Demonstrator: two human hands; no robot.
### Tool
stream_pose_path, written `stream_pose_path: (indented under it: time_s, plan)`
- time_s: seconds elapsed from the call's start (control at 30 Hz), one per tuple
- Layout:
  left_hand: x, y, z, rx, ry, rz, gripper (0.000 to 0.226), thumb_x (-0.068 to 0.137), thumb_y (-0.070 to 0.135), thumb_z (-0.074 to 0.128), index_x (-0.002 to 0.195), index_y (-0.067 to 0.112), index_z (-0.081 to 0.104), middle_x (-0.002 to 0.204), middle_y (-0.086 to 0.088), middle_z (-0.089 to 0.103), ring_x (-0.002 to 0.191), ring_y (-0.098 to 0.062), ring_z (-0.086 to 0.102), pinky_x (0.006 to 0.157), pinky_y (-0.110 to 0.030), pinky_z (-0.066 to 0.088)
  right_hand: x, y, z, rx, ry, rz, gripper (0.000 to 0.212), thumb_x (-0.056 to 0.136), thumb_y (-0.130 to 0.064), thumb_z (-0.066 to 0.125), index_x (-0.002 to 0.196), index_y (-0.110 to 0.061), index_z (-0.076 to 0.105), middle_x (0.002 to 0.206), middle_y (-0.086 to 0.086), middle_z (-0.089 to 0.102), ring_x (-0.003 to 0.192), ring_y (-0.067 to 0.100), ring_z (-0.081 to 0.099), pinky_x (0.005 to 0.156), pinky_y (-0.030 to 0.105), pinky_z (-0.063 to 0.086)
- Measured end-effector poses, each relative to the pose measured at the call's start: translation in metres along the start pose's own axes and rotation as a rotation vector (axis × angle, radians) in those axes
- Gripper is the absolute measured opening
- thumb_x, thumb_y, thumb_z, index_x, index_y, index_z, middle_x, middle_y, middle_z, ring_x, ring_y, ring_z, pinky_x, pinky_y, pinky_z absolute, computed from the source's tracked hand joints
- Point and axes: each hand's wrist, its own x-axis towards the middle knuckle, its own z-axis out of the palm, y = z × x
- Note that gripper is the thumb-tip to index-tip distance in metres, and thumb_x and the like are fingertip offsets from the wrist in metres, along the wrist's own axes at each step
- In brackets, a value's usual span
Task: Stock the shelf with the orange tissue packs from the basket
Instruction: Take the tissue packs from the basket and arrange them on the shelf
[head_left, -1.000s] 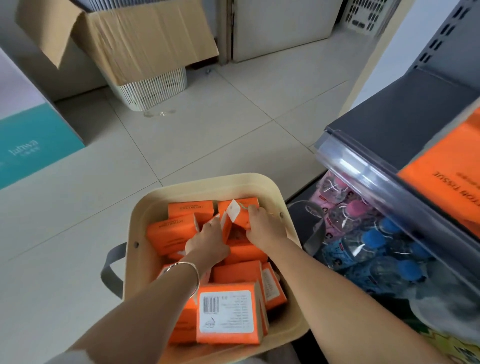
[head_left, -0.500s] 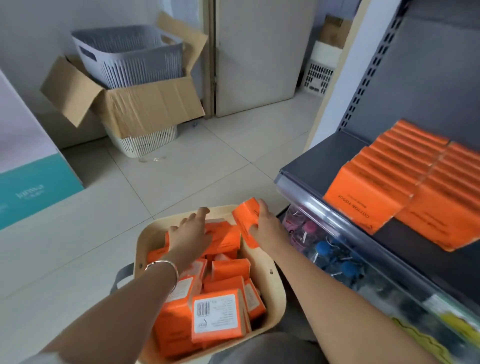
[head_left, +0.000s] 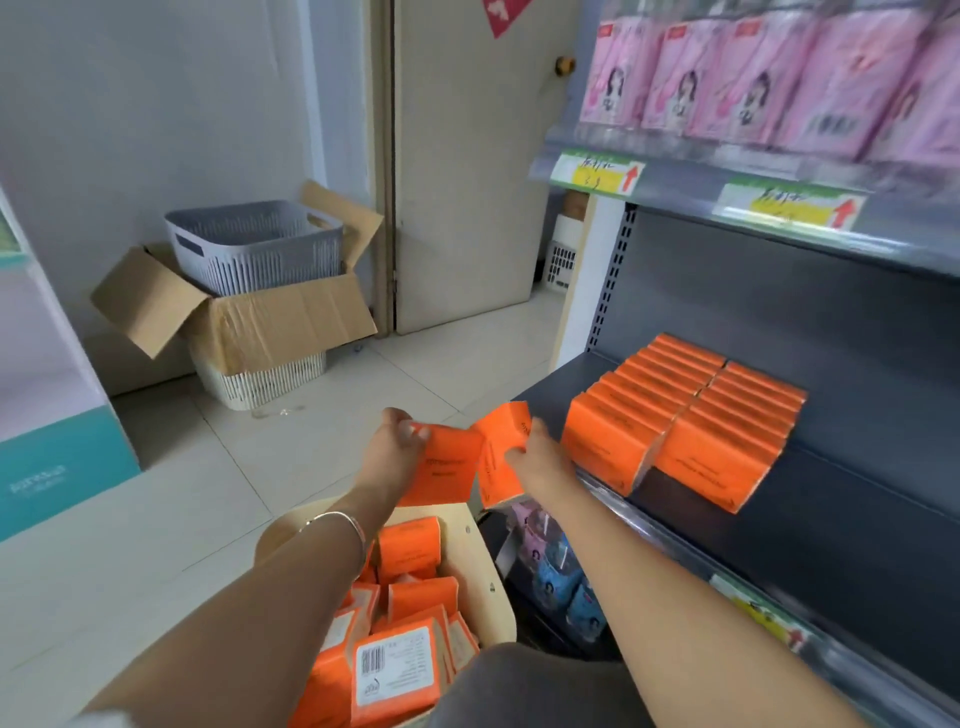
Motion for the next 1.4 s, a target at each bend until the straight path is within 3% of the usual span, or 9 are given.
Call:
stream_pose_path:
  time_s: [0.2, 0.4, 0.5, 0.6, 0.77, 0.87, 1.0, 1.23, 1.4]
  plan:
    - [-0.016, 0.020, 0.009, -0.061, -0.080, -0.082, 0.023, 0.100, 0.035, 0.035, 0.123, 0.031, 0.036, 0.126, -0.015, 0.044, 0.104, -0.035, 0.050, 0.078, -0.045, 0.046, -0.008, -0.002, -0.024, 0.105, -0.004, 0.010, 0.044, 0.095, -0.017, 0.046, 0.137, -0.008, 0.032, 0.120, 0.019, 0.056, 0.107, 0.036, 0.058, 0.082, 0.037, 0.046]
    - [-0.014, 0.041, 0.007, -0.017, -0.085, 0.115, 0.095, 0.079, -0.010, 0.057, 0.149, 0.032, 0.009, 0.123, -0.013, 0.038, 0.110, -0.033, 0.048, 0.093, -0.044, 0.047, -0.009, -0.002, -0.044, 0.240, 0.049, 0.065, 0.046, 0.096, -0.016, 0.046, 0.138, -0.007, 0.031, 0.124, 0.020, 0.054, 0.110, 0.037, 0.055, 0.088, 0.039, 0.045]
    - [-0.016, 0.055, 0.006, -0.208, -0.025, 0.130, 0.078, 0.077, -0.012, 0.061, 0.140, 0.017, 0.026, 0.118, -0.011, 0.046, 0.103, -0.026, 0.050, 0.075, -0.030, 0.046, -0.011, -0.001, -0.054, 0.430, 0.085, 0.072, 0.057, 0.092, -0.020, 0.058, 0.142, -0.010, 0.031, 0.132, 0.016, 0.051, 0.119, 0.034, 0.051, 0.098, 0.040, 0.043]
    - [-0.026, 0.071, 0.009, -0.267, 0.072, 0.174, 0.048, 0.078, -0.006, 0.065, 0.113, 0.014, 0.040, 0.103, -0.005, 0.049, 0.094, -0.023, 0.050, 0.064, -0.021, 0.041, -0.018, 0.000, -0.063, 0.507, 0.107, 0.057, 0.071, 0.083, -0.018, 0.072, 0.141, -0.012, 0.031, 0.134, 0.012, 0.051, 0.121, 0.031, 0.051, 0.102, 0.046, 0.042]
    - [-0.047, 0.096, 0.019, -0.296, 0.054, 0.357, 0.042, 0.069, 0.004, 0.066, 0.105, 0.018, 0.048, 0.102, -0.005, 0.054, 0.094, -0.024, 0.052, 0.077, -0.033, 0.045, -0.038, 0.018, -0.092, 0.309, 0.262, 0.070, 0.052, 0.086, -0.019, 0.060, 0.134, -0.017, 0.038, 0.119, 0.012, 0.061, 0.106, 0.032, 0.060, 0.087, 0.039, 0.050]
    - [-0.056, 0.110, 0.032, -0.165, 0.033, 0.405, 0.043, 0.077, -0.001, 0.066, 0.114, 0.016, 0.052, 0.110, -0.015, 0.056, 0.103, -0.033, 0.055, 0.094, -0.043, 0.045, -0.052, 0.041, -0.121, 0.205, 0.331, 0.107, 0.049, 0.087, -0.024, 0.056, 0.134, -0.023, 0.043, 0.122, 0.008, 0.061, 0.110, 0.031, 0.059, 0.088, 0.035, 0.048]
    - [-0.070, 0.125, 0.051, -0.021, -0.058, 0.412, 0.063, 0.081, 0.007, 0.070, 0.135, 0.014, 0.038, 0.110, -0.007, 0.050, 0.096, -0.024, 0.051, 0.091, -0.032, 0.040, -0.071, 0.074, -0.159, -0.007, 0.365, 0.185, 0.050, 0.088, -0.029, 0.055, 0.136, -0.029, 0.044, 0.127, 0.005, 0.061, 0.117, 0.030, 0.056, 0.093, 0.034, 0.045]
    - [-0.073, 0.129, 0.085, 0.445, -0.226, 0.515, 0.052, 0.077, 0.020, 0.076, 0.120, -0.002, 0.056, 0.128, -0.016, 0.044, 0.118, -0.029, 0.045, 0.097, -0.024, 0.030, -0.077, 0.119, -0.171, -0.356, 0.331, 0.305, 0.040, 0.090, -0.013, 0.049, 0.128, -0.024, 0.048, 0.129, 0.006, 0.055, 0.123, 0.027, 0.047, 0.096, 0.040, 0.035]
    - [-0.065, 0.126, 0.105, 0.635, -0.244, 0.566, 0.041, 0.087, 0.036, 0.062, 0.124, 0.022, 0.047, 0.113, -0.006, 0.055, 0.111, -0.029, 0.054, 0.091, -0.041, 0.039, -0.059, 0.137, -0.154, -0.410, 0.322, 0.223, 0.050, 0.089, -0.012, 0.056, 0.136, -0.026, 0.044, 0.133, 0.005, 0.043, 0.122, 0.026, 0.048, 0.096, 0.038, 0.041]
